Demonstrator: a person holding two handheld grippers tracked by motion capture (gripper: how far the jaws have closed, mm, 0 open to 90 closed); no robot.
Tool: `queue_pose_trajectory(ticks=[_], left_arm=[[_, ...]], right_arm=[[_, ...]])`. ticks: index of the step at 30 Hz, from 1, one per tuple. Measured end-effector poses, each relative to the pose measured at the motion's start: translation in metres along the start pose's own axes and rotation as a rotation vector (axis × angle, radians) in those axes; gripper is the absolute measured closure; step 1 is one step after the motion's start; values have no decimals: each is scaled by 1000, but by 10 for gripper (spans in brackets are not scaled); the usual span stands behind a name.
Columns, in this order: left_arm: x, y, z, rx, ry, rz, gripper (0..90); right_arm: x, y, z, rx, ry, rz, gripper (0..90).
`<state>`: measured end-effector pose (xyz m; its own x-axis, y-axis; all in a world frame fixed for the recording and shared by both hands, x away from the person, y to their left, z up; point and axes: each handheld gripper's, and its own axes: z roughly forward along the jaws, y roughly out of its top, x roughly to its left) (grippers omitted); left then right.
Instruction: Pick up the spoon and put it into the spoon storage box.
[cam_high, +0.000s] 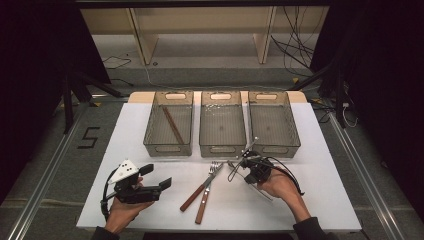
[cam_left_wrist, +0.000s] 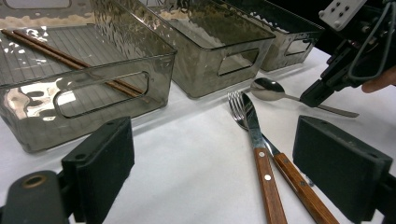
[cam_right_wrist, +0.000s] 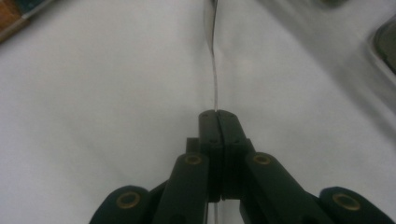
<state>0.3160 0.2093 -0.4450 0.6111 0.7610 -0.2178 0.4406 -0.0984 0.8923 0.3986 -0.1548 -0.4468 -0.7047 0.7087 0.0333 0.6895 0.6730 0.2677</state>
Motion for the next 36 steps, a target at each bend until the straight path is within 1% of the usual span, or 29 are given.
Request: queue_pose_trajectory(ticks=[1, 2, 5, 8, 10, 13, 15, 21, 36], left_arm=[[0, 0, 0, 0, -1, -2, 123], [0, 0, 0, 1, -1, -1, 123], [0, 0, 0, 1, -1, -1, 123], [0, 0, 0, 0, 0, -1, 123], [0, 0, 0, 1, 1, -1, 123], [0, 0, 0, 1, 1, -2, 123], [0, 0, 1, 2, 2, -2, 123], [0, 0, 1, 2, 2, -3, 123], [0, 0, 1, -3, 1, -5, 123]], right_arm=[[0, 0, -3, -6, 2, 6, 900], [0, 0, -5, -15, 3, 0, 900], [-1, 0, -13, -43, 10, 5, 900], [-2, 0, -21, -76, 20, -1, 900], [-1, 0, -27, -101, 18, -1, 900], [-3, 3, -35, -148, 30, -4, 900], [-5, 6, -40, -173, 34, 7, 900], [-11, 21, -50, -247, 41, 25, 900], [-14, 59, -64, -356, 43, 50, 900]])
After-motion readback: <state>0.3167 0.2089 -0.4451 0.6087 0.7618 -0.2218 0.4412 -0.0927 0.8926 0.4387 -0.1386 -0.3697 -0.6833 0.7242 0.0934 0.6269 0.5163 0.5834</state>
